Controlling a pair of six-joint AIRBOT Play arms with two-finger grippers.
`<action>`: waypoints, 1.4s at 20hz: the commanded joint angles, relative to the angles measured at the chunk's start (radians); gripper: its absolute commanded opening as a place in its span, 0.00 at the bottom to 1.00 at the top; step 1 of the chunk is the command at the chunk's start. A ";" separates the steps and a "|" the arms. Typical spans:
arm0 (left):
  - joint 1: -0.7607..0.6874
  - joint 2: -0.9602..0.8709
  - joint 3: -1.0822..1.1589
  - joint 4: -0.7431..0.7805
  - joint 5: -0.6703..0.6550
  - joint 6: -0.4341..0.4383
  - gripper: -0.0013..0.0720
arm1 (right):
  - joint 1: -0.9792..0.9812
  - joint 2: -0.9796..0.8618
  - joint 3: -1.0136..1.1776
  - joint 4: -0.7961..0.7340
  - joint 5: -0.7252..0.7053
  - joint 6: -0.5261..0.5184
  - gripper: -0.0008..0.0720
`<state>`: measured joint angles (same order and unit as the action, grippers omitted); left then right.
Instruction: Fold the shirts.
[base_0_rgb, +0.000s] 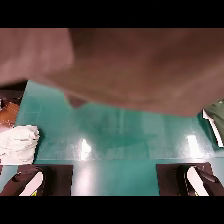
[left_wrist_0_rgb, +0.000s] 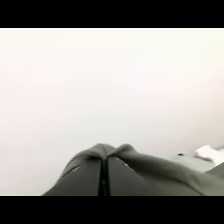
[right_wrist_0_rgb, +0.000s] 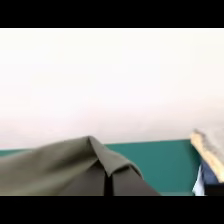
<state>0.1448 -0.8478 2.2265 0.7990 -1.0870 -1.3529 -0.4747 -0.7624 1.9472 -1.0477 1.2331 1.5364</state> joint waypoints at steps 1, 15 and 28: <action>0.001 -0.001 -0.008 -0.070 -0.007 -0.001 0.05 | -0.077 -0.096 0.189 -0.001 0.216 0.000 0.04; 0.000 -0.585 -0.709 -0.082 -0.240 0.031 0.05 | 0.283 -0.708 -0.278 -0.371 0.333 0.079 0.04; 0.001 -0.757 -0.706 -0.161 0.174 0.280 0.05 | 0.404 -0.876 -0.261 -0.420 -0.201 0.164 0.04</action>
<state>0.1444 -1.5967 1.5208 0.6231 -0.9192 -1.1122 -0.0776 -1.6314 1.6752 -1.4609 1.0500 1.6970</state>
